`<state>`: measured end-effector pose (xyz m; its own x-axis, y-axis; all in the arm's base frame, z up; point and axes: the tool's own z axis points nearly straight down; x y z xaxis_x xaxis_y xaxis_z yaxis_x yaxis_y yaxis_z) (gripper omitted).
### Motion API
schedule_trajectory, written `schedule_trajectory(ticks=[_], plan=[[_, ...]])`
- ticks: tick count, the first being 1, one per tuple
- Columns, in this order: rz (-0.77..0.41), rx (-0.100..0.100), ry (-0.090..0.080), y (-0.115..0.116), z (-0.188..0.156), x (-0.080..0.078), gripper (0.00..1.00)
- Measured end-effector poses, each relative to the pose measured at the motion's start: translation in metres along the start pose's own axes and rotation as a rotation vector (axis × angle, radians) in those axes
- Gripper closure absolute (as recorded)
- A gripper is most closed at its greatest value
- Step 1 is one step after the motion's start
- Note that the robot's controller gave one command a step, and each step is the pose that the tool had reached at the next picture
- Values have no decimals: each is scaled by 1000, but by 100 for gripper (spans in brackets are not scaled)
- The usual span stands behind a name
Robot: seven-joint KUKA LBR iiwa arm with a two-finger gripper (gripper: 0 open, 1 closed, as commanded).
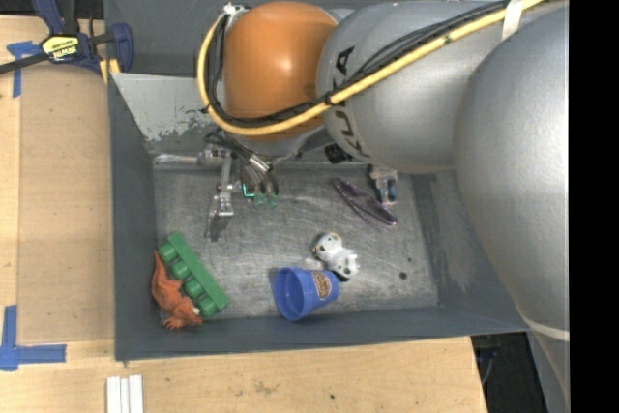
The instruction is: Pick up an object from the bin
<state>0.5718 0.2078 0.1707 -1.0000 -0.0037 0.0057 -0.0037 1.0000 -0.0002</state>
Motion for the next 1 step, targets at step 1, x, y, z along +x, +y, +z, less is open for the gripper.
schedule_trajectory(ticks=[1], plan=[[3, -2, -8, -1, -5, -2, 0]])
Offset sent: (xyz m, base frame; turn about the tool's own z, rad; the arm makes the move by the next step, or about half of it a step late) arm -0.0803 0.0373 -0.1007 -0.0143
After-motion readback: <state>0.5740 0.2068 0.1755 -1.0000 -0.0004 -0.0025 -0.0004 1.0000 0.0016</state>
